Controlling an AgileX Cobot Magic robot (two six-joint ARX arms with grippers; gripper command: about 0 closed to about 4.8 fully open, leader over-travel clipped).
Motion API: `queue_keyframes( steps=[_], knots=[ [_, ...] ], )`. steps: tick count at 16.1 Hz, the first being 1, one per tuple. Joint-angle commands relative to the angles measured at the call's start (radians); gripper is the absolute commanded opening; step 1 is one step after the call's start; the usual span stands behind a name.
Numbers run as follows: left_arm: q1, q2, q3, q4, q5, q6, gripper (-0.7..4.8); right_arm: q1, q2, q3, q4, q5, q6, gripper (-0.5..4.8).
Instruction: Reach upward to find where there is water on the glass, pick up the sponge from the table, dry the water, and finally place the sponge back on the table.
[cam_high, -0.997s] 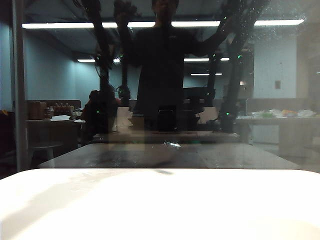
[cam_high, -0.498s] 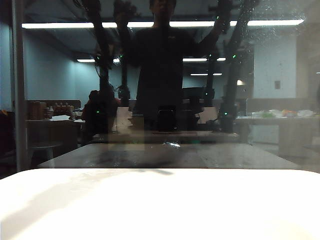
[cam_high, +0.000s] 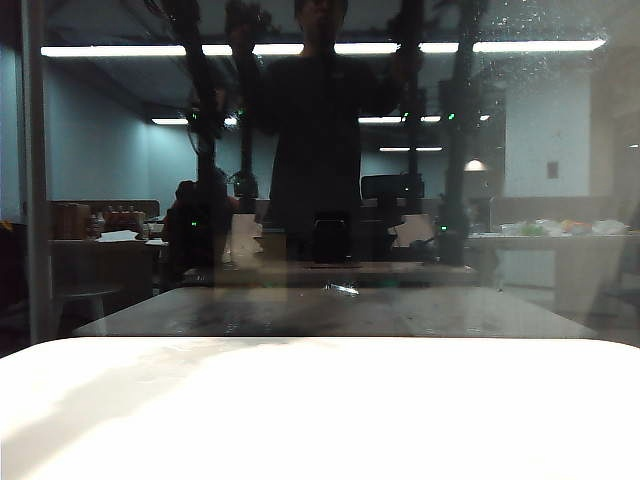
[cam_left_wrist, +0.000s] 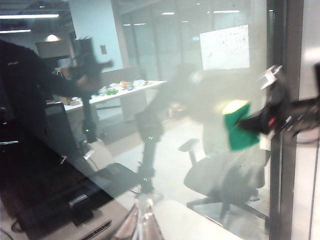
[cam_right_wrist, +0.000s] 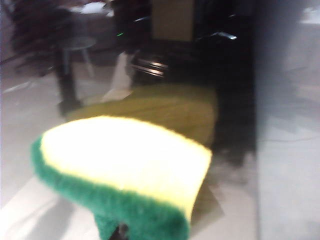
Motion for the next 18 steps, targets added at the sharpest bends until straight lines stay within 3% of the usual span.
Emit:
queue_keyframes(
  steps=[1, 7, 11, 18],
  knots=[
    [-0.001, -0.003, 0.006, 0.009, 0.002, 0.0, -0.05, 0.073, 0.061, -0.006, 0.038, 0.006, 0.0, -0.06],
    [-0.001, -0.003, 0.006, 0.008, 0.002, 0.0, -0.05, 0.14, 0.082, -0.005, 0.071, 0.022, -0.001, -0.06],
    [-0.001, -0.003, 0.006, 0.008, 0.002, 0.0, -0.05, 0.117, 0.028, -0.005, 0.045, 0.175, -0.125, -0.06],
    [-0.001, -0.004, 0.006, 0.009, 0.002, 0.0, -0.05, -0.132, -0.053, -0.005, -0.084, 0.162, -0.126, -0.06]
  ],
)
